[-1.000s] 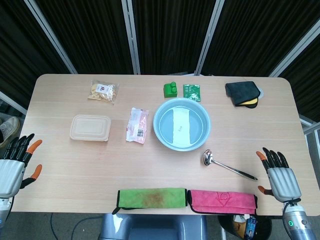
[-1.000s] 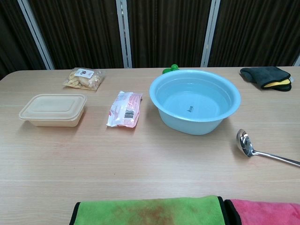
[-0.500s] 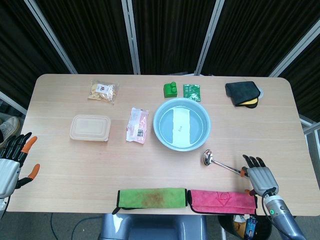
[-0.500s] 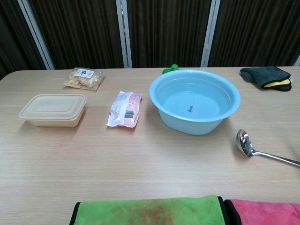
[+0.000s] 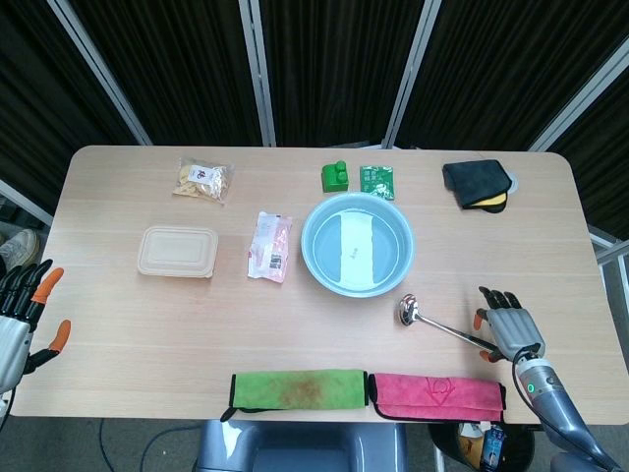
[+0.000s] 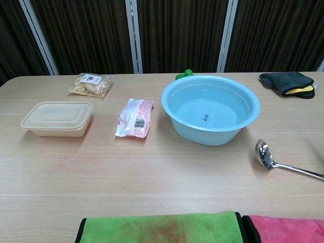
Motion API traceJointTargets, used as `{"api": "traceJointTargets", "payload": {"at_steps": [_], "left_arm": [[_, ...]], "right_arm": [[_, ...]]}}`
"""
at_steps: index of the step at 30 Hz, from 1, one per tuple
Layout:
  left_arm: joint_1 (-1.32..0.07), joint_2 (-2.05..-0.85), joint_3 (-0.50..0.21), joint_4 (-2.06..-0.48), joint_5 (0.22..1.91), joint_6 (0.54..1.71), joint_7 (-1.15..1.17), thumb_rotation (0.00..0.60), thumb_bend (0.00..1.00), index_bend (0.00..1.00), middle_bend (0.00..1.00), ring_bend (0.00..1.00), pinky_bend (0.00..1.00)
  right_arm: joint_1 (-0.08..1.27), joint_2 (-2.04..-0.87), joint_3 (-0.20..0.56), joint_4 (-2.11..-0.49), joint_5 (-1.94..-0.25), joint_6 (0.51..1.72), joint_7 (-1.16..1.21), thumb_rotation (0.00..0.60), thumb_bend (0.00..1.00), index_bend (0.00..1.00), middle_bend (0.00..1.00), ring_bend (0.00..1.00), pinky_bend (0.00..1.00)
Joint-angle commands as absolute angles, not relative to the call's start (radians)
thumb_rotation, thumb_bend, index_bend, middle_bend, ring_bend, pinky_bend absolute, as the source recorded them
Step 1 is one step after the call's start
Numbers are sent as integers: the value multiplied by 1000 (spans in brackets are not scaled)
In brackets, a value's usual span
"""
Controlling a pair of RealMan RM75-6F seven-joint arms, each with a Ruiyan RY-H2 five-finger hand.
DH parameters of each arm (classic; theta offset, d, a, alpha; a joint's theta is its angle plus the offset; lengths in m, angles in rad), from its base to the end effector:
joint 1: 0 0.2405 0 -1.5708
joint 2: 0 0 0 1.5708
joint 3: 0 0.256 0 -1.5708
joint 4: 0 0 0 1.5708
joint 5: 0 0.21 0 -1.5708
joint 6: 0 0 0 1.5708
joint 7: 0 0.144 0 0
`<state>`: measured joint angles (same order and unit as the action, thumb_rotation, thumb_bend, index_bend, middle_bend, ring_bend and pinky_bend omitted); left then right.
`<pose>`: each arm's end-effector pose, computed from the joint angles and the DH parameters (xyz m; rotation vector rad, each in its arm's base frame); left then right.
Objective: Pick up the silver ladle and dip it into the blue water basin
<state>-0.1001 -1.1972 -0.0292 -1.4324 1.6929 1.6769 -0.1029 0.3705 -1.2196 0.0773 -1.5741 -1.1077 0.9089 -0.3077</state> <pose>-0.3007 0.1787 0.1595 -1.4645 -0.7002 -1.1301 -0.3155 -0.2560 0.0735 1.6673 -1.1366 0.4652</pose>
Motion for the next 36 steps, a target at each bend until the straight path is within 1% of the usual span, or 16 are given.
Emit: {"api": "traceJointTargets", "payload": {"at_steps": [1,9,19,27,36], "left_arm": [[-104,-1204,-29,-1427,1697,1674,-104,600,451,0,0,0,0],[-112,-1223,-28,-1408,1703,1670,-101,600,451,0,0,0,0],[-121,-1225,-23,-1406,1703,1655,-105,600,450,0,0,0,0],[-120,-1205,-13,-1431,1699,1640,-102,600,452,0,0,0,0],[-117,-1198,-9,-1434,1703,1647,-107,600,451,0,0,0,0]], "right_arm": [[369,-1223,87,-1510,-1149,900,-197,600,203,471,0,0,0],[360,-1258,72,-1397,-1225,883,-16,600,251,479,0,0,0],[338,-1297,53,-1355,-1255,897,86,600,254,477,0,0,0],[333,-1339,53,-1329,-1254,929,54,600,255,467,0,0,0],[354,-1384,49,-1298,-1228,891,10,600,255,466,0,0,0]]}}
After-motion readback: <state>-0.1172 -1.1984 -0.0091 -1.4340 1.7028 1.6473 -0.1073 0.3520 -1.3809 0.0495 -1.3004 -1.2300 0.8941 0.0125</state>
